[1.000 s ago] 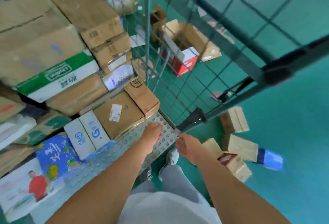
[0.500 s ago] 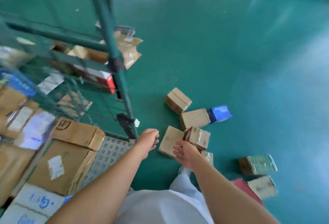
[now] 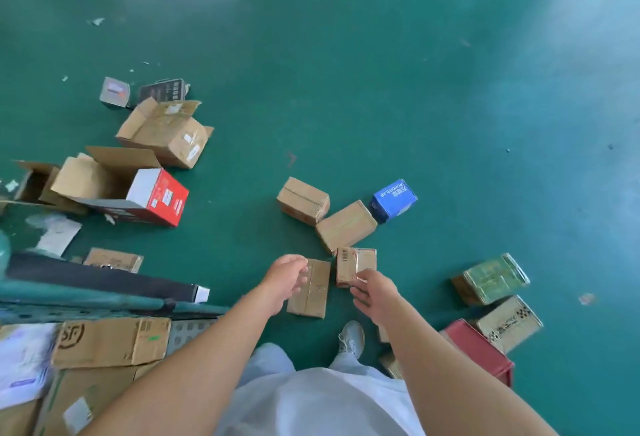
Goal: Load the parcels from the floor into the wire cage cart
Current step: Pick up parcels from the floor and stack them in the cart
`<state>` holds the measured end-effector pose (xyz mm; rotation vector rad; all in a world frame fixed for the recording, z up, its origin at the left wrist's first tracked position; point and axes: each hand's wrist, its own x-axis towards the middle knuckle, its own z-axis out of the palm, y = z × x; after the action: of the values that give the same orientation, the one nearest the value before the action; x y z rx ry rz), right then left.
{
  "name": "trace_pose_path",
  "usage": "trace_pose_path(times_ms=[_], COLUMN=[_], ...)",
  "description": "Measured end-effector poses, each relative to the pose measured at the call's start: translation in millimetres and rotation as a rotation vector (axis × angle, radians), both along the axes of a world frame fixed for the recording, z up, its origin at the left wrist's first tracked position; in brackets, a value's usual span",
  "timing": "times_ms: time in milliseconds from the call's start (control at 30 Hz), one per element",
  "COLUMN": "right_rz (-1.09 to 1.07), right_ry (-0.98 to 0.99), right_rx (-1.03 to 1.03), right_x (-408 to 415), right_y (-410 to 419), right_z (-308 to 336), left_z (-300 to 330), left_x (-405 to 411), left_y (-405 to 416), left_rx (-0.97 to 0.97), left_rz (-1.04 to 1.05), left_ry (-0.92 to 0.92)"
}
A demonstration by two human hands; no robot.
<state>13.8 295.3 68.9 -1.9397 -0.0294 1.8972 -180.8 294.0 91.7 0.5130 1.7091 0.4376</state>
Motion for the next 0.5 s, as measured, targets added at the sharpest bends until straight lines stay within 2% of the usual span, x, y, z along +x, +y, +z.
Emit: trace_pose_path(times_ms=[500], right_rz=[-0.084], right_ry=[0.042], right_rx=[-0.047], right_x=[13.1], right_y=[84.8], right_z=[-4.6], left_z=[-10.8], left_x=[17.8], left_y=[95.8], left_rx=[-0.045], left_rz=[-0.114], left_ry=[0.032])
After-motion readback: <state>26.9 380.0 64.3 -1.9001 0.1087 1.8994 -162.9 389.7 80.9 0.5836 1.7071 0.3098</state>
